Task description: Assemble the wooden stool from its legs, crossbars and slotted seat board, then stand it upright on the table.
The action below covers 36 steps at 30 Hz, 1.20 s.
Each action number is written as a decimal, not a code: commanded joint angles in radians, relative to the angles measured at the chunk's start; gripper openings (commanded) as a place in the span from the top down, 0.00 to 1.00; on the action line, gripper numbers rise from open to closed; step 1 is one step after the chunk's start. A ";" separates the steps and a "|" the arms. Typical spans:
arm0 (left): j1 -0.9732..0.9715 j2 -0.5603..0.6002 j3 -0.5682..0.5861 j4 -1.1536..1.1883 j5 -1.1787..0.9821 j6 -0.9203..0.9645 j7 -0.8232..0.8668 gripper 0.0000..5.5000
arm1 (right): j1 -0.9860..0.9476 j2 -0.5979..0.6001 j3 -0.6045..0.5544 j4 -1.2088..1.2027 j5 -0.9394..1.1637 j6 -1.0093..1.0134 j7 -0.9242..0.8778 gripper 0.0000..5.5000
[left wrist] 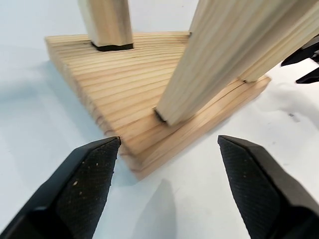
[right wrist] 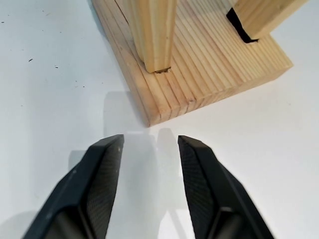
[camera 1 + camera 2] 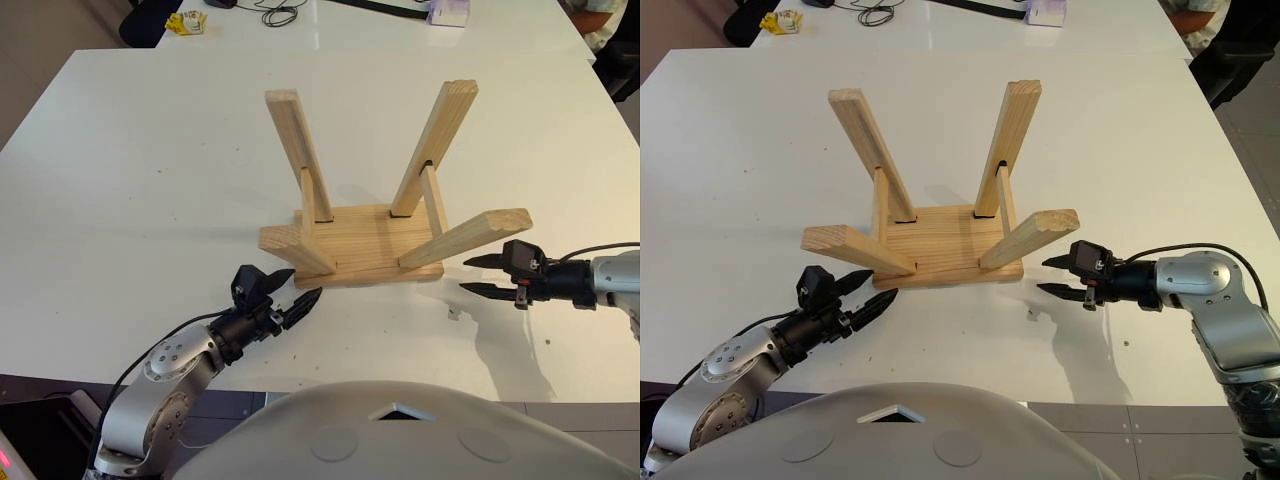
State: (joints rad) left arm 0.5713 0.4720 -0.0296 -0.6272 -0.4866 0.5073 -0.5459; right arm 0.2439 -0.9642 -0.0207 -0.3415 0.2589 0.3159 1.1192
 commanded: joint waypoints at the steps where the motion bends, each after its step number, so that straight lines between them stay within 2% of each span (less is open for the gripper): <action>1: -0.002 0.024 0.004 0.020 0.037 -0.020 -0.005 0.34 | 0.007 0.019 0.023 -0.021 -0.018 -0.005 -0.032 0.63; 12: -0.029 -0.009 -0.067 0.108 0.113 -0.103 -0.004 0.34 | -0.029 0.078 0.110 -0.009 -0.081 -0.025 -0.097 0.63; 36: -0.101 -0.030 -0.074 0.243 0.123 -0.158 -0.029 0.34 | -0.078 0.169 0.171 0.054 -0.136 -0.040 -0.189 0.63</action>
State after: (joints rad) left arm 0.4736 0.4435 -0.0911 -0.4178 -0.3735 0.3290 -0.5752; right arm 0.1701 -0.7980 0.1358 -0.2850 0.1340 0.2806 0.9327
